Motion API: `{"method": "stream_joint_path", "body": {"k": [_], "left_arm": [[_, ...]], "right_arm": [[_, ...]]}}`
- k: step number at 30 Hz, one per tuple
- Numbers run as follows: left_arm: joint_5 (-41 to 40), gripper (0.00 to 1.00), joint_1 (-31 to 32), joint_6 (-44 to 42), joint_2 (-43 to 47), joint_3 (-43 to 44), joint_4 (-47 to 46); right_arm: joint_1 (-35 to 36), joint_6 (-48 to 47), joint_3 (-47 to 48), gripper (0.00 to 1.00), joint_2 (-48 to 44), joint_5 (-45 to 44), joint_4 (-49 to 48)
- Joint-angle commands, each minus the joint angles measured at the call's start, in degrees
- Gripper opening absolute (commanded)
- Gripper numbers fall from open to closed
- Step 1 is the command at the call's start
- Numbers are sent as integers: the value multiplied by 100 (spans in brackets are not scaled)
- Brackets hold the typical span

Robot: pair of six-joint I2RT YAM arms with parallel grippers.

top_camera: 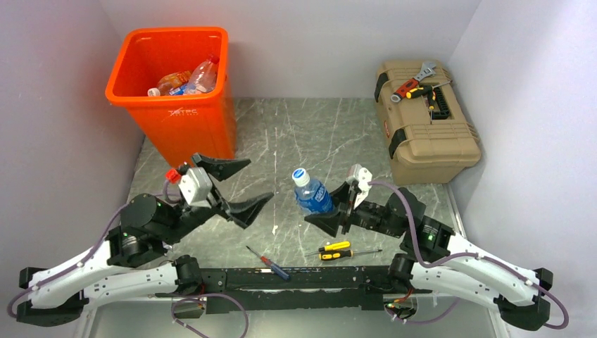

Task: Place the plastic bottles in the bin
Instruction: Pick up the plastic bottle from the corner of the board.

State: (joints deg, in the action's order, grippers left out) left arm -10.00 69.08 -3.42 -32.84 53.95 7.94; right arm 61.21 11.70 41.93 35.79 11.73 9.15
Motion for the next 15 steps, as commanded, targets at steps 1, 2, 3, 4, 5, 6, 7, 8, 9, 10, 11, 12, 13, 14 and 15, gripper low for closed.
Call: {"method": "stream_joint_path", "body": {"k": [1,2,3,4,5,6,7,8,9,10,11,12,13,14,15], "left_arm": [[-1314,100,0,1582,-384,-263,-1860],[-1324,100,0,1826,-515,-196,-1854],[-1275,99,0,2023,-680,-109,-1842],[-1175,99,0,2121,-827,-18,-1870],[-969,99,1,2132,-984,42,-1975],[-702,99,0,2058,-1119,74,-2129],[-385,99,0,1966,-1247,88,-2308],[-154,99,0,1917,-1362,93,-2496],[27,99,0,1908,-1477,156,-2533],[127,99,0,1904,-1608,269,-2453],[167,99,0,1919,-1749,397,-2277],[136,99,0,1922,-1865,525,-2125],[75,99,0,1924,-1968,617,-2029],[-28,99,0,1909,-2051,677,-1980],[-167,99,0,1916,-2153,723,-1944]], "right_arm": [[-4,445,-474,28,-32,-1353,-2038],[-4,516,-620,28,-43,-1519,-2288],[-4,572,-764,27,-51,-1600,-2554],[-4,628,-917,27,-68,-1630,-2846],[-4,715,-1076,27,-80,-1637,-3229],[-7,786,-1213,27,-74,-1638,-3525],[-6,845,-1329,27,-49,-1637,-3768],[-4,891,-1432,26,-28,-1638,-3940],[-5,922,-1478,26,-6,-1631,-4087],[4,934,-1527,26,6,-1615,-4213],[11,932,-1583,26,7,-1616,-4358],[20,905,-1633,26,13,-1613,-4482],[33,873,-1657,26,41,-1623,-4540],[49,843,-1668,26,75,-1652,-4585],[66,821,-1689,26,126,-1702,-4634]]}}
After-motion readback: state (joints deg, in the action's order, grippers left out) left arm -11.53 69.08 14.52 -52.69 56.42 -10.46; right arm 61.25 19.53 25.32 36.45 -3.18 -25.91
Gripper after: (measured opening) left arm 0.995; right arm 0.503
